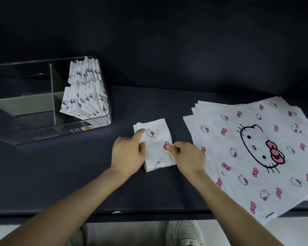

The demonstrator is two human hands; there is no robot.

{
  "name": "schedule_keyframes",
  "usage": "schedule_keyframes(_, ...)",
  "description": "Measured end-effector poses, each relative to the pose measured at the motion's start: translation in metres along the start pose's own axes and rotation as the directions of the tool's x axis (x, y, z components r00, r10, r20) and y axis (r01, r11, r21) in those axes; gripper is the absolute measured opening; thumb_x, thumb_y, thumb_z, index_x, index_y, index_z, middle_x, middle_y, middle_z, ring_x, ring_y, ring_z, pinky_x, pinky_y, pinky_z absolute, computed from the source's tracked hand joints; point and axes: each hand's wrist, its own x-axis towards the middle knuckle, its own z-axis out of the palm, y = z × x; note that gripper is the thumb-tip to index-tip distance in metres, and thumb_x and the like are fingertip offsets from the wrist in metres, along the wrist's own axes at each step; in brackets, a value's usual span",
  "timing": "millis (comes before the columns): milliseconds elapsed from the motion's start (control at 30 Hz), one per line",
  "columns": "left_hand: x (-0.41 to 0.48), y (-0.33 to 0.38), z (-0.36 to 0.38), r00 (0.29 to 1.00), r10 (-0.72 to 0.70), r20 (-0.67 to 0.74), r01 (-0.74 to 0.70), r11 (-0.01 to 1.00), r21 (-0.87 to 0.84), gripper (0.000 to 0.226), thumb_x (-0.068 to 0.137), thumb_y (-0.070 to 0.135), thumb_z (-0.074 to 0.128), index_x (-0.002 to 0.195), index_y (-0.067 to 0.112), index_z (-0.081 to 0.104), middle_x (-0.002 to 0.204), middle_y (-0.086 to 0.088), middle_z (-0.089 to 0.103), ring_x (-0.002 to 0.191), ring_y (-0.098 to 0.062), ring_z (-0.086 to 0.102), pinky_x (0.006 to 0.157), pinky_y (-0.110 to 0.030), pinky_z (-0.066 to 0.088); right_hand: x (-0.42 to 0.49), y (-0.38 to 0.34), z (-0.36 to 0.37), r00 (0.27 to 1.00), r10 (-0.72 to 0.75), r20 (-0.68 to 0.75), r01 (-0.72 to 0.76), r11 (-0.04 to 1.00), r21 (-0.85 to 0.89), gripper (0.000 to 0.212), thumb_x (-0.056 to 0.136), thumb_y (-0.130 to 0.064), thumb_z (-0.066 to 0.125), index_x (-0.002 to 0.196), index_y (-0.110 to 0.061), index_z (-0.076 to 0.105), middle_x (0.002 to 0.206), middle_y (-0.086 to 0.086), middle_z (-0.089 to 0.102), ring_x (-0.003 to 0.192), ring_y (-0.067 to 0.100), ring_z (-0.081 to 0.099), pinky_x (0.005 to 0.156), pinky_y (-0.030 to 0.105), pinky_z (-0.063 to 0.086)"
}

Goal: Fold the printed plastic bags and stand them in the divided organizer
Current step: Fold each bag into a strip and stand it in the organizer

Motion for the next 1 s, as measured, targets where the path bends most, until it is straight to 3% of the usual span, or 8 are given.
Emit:
schedule_keyframes(100, 0.001, -0.003, 0.0, 0.999, 0.046, -0.004, -0.044, 0.983, 0.178, 0.04, 0.078, 0.024, 0.04, 0.095, 0.006, 0.072, 0.057, -0.003, 0.055, 0.048, -0.024, 0.051, 0.057, -0.031, 0.041, 0.002, -0.003, 0.0, 1.0, 0.007, 0.002, -0.007, 0.999, -0.045, 0.049, 0.096, -0.055, 0.041, 0.062, -0.02, 0.041, 0.056, -0.004, 0.041, 0.067, 0.019, 0.046, 0.049, 0.023, 0.024)
schedule_keyframes(233, 0.002, -0.007, 0.002, 0.969, 0.244, -0.024, -0.228, 0.933, 0.278, 0.034, 0.08, 0.015, 0.052, 0.106, -0.001, 0.067, 0.098, -0.018, 0.06, 0.09, -0.036, 0.053, 0.092, -0.044, 0.033, 0.004, -0.004, 0.001, 1.0, 0.014, -0.001, -0.014, 0.996, -0.085, 0.049, 0.098, -0.052, 0.041, 0.059, -0.022, 0.035, 0.058, -0.006, 0.039, 0.068, 0.02, 0.045, 0.048, 0.024, 0.023)
schedule_keyframes(333, 0.001, 0.01, 0.004, 0.908, 0.345, 0.239, -0.383, 0.914, 0.135, 0.054, 0.093, 0.031, 0.031, 0.125, -0.001, 0.059, 0.135, -0.019, 0.053, 0.129, -0.035, 0.047, 0.117, -0.04, 0.02, 0.004, -0.005, 0.001, 1.0, 0.02, 0.0, -0.019, 0.996, -0.084, 0.049, 0.097, -0.051, 0.042, 0.058, -0.022, 0.034, 0.061, -0.006, 0.043, 0.069, 0.019, 0.046, 0.048, 0.024, 0.023)
schedule_keyframes(400, -0.002, 0.015, 0.007, 0.876, 0.304, 0.373, -0.348, 0.936, 0.056, 0.08, 0.089, 0.049, 0.002, 0.146, 0.004, 0.034, 0.157, -0.01, 0.022, 0.147, -0.022, 0.016, 0.119, -0.027, -0.003, 0.005, -0.005, 0.0, 1.0, 0.024, 0.005, -0.024, 0.996, -0.088, 0.049, 0.097, -0.052, 0.041, 0.059, -0.022, 0.036, 0.067, -0.006, 0.048, 0.07, 0.019, 0.047, 0.049, 0.022, 0.023)
schedule_keyframes(467, -0.005, 0.007, 0.014, 0.862, 0.286, 0.419, -0.332, 0.943, 0.038, 0.088, 0.086, 0.06, -0.013, 0.151, 0.009, 0.016, 0.158, -0.003, 0.001, 0.146, -0.014, -0.005, 0.114, -0.02, -0.016, 0.005, -0.005, 0.0, 1.0, 0.028, 0.012, -0.027, 0.996, -0.085, 0.048, 0.097, -0.054, 0.041, 0.061, -0.022, 0.04, 0.07, -0.006, 0.05, 0.071, 0.018, 0.048, 0.05, 0.022, 0.025)
schedule_keyframes(700, 0.0, -0.007, 0.009, 0.819, 0.305, 0.486, -0.408, 0.905, 0.119, 0.089, 0.071, 0.081, -0.017, 0.145, 0.031, -0.013, 0.155, 0.004, -0.024, 0.142, -0.008, -0.026, 0.115, -0.027, -0.018, 0.004, -0.003, 0.001, 1.0, 0.017, -0.001, -0.017, 0.995, -0.097, 0.043, 0.098, -0.053, 0.038, 0.072, -0.021, 0.049, 0.067, -0.006, 0.049, 0.07, 0.018, 0.049, 0.051, 0.023, 0.026)
schedule_keyframes(900, 0.011, -0.027, 0.004, 0.751, 0.403, 0.524, -0.502, 0.863, 0.057, 0.068, 0.083, 0.066, -0.017, 0.145, 0.038, -0.012, 0.151, 0.01, -0.029, 0.138, -0.003, -0.033, 0.111, -0.021, -0.023, -0.002, 0.002, -0.001, 0.999, 0.045, -0.002, -0.045, 0.998, 0.036, 0.052, 0.092, -0.06, 0.046, 0.06, -0.02, 0.038, 0.055, -0.004, 0.042, 0.061, 0.017, 0.046, 0.05, 0.025, 0.028)
schedule_keyframes(1000, 0.01, -0.026, 0.006, 0.757, 0.406, 0.512, -0.517, 0.851, 0.09, 0.07, 0.083, 0.07, -0.013, 0.144, 0.037, -0.016, 0.15, 0.008, -0.032, 0.137, -0.006, -0.035, 0.111, -0.022, -0.025, -0.015, 0.009, -0.003, 0.998, 0.052, 0.019, -0.054, 0.98, 0.193, 0.035, 0.081, -0.059, 0.061, 0.077, -0.025, 0.051, 0.063, -0.01, 0.055, 0.067, 0.009, 0.056, 0.058, 0.024, 0.037)
